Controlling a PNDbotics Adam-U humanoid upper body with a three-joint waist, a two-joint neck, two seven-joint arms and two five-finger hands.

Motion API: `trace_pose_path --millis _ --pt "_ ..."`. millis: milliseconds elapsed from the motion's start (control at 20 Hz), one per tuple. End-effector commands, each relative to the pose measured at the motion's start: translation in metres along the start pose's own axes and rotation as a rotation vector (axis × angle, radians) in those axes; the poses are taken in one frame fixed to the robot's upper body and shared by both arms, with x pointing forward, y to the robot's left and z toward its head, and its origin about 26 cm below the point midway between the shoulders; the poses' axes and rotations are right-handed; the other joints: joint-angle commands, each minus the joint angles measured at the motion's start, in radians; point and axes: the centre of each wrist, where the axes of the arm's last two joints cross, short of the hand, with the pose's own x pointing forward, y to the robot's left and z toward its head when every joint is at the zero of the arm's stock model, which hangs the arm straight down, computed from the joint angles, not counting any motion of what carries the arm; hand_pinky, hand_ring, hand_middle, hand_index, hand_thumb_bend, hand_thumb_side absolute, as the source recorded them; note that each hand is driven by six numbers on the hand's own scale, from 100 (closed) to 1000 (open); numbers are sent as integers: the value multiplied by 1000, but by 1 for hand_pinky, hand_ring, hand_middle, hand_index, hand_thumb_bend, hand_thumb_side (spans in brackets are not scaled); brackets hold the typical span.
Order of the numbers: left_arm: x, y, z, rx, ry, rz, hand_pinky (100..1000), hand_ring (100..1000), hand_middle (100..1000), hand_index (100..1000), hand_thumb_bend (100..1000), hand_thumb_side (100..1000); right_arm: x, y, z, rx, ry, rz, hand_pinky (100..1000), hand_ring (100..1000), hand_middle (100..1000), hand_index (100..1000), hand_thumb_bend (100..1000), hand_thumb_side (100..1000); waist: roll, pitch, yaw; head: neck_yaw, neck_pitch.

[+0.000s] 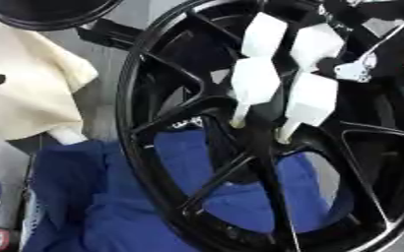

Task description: Pull the pin out of the wheel hub.

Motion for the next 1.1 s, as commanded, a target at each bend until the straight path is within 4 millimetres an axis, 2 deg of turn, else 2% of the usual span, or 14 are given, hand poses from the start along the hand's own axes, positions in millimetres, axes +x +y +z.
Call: trace_pose_path --millis 50,150,400,650,950,1100 --pt "8 1 -4 -7 -30 4 769 833 746 792 100 779 8 -21 12 -74 -7 21 561 496 193 355 100 100 0 -25 -2 3 -15" --pt "8 1 -4 -6 -30 3 769 833 746 792 100 779 10 -24 14 -85 -6 22 553 486 182 339 109 100 -1 -27 -3 4 -15" --pt "7 2 -4 -6 -26 0 770 834 747 792 100 779 17 -36 19 -100 -13 53 557 479 173 324 220 100 -2 -30 -6 8 -17" --pt "6 3 -2 -5 -20 -4 771 835 747 792 100 780 29 -53 21 -109 -23 101 564 480 171 320 268 123 -6 -35 -12 12 -14" --pt "6 4 -2 0 -17 -8 771 835 747 793 100 778 35 -71 36 -178 -24 141 568 479 172 325 276 100 -5 -41 -20 19 -13" --pt "6 5 -2 4 -18 -10 772 835 747 793 100 776 22 -81 57 -299 47 144 581 485 173 329 242 100 -1 -42 -28 24 -10"
